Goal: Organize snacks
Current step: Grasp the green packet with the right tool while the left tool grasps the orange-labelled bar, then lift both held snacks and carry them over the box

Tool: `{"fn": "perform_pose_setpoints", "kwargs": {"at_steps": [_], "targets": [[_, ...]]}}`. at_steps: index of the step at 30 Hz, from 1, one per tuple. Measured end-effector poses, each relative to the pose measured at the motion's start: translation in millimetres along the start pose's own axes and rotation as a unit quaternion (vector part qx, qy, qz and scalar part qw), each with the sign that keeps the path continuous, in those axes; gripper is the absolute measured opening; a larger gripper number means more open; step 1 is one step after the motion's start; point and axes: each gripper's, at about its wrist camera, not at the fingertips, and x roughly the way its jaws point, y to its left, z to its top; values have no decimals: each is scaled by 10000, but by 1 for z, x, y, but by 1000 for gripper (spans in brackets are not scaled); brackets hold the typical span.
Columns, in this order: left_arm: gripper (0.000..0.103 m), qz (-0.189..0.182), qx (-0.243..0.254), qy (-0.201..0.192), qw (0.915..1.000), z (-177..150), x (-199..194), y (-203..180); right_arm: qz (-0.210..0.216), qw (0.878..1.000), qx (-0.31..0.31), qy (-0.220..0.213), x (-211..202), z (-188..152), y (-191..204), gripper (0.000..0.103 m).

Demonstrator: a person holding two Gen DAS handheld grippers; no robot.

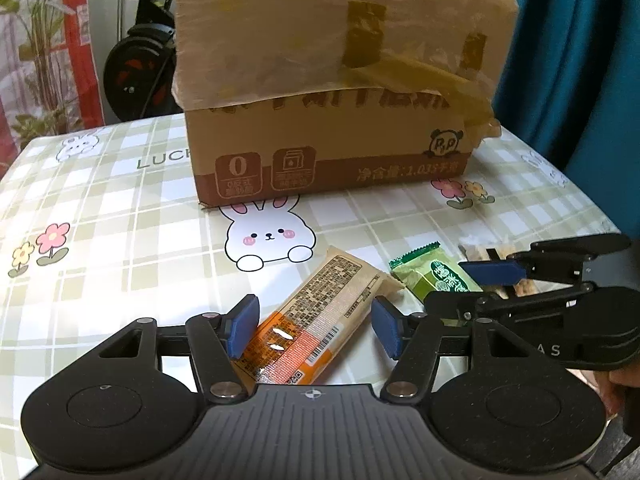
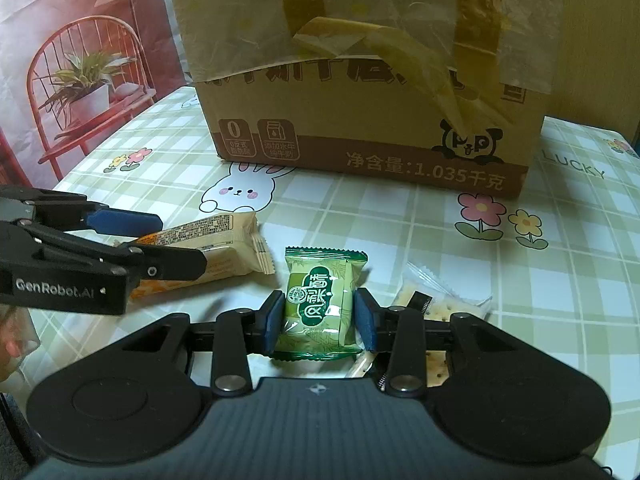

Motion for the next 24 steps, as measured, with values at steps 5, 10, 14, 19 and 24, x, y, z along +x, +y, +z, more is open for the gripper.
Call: {"fn": "perform_pose_setpoints", "kwargs": {"at_steps": [5, 10, 14, 19, 24], "targets": [[64, 16, -42, 17, 10000, 1, 5, 0, 0, 10000, -1, -2, 0, 0, 0, 40], [64, 58, -29, 58, 10000, 1, 10, -1, 0, 10000, 0, -9, 0, -1, -1, 40], [64, 72, -40, 128, 9999, -1, 15, -1, 10, 10000, -7, -33, -1, -1, -1, 40], [64, 195, -65, 163, 9997, -3, 17, 1, 51, 9999, -2, -90, -2, -3, -2, 40], [51, 438, -198, 91, 9988, -8, 12, -1, 57, 9999, 27, -138, -3, -5, -2, 40]]}}
